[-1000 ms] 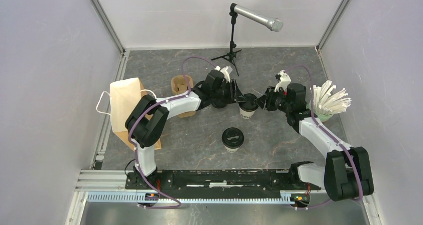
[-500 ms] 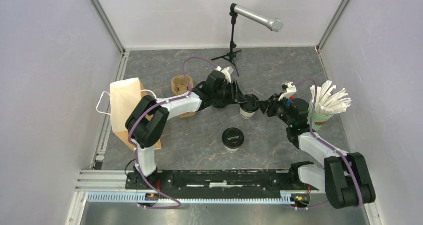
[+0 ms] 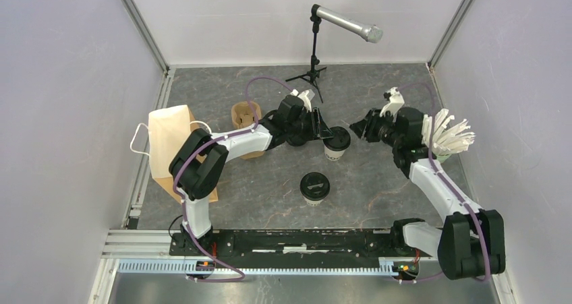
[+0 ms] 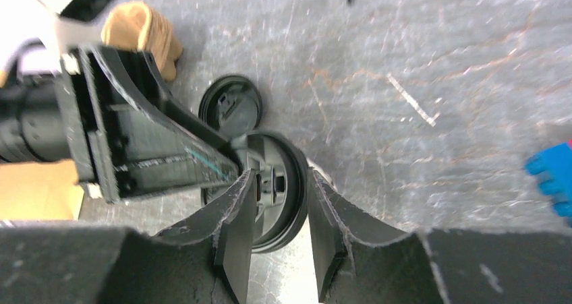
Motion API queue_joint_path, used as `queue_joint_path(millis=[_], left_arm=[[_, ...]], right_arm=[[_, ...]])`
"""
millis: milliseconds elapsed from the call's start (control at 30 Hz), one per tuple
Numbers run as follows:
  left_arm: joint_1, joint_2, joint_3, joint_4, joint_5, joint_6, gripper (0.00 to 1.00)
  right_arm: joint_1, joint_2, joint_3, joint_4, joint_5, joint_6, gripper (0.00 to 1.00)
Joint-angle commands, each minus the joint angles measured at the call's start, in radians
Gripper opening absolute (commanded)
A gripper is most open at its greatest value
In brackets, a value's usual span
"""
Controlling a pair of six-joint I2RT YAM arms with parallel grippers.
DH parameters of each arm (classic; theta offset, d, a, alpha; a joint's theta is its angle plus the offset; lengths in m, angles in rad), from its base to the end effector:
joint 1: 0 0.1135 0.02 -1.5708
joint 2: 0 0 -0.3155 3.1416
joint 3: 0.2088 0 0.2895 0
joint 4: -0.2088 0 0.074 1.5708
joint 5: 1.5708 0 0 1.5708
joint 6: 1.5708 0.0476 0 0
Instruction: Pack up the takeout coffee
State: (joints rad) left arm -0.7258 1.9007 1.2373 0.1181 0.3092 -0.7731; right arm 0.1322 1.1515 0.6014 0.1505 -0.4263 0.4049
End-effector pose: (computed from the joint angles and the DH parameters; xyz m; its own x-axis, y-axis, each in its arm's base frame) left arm 0.3527 -0.3323 0.2230 -0.8551 -0.1306 -0.5017 0.3209 0.6268 -0.7100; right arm 0.2675 0.0554 0.2591 -0.5505 0.2886 -0.7834 -0.3055 0.8036 0.5108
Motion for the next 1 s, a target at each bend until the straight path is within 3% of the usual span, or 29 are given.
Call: queue_joint_path(millis=[0,567,967], left_arm=[[-0.013,0.038,-0.025,-0.195,-0.053,0.049,0.49],[-0.019,0.041,-0.014,-0.201,-0.059,0.046,0.49],[-0.027,0.05,-0.008,-0.202,-0.067,0.043,0.49]], right_arm=[[-0.053,-0.042,0.11,-0.149,-0.014,-0.017,0.39],[-0.064,-0.09,-0.079,-0.072,-0.102,0.065,0.34],[-0.063,-0.051,-0.11,0.003,-0.146,0.1,0.35]])
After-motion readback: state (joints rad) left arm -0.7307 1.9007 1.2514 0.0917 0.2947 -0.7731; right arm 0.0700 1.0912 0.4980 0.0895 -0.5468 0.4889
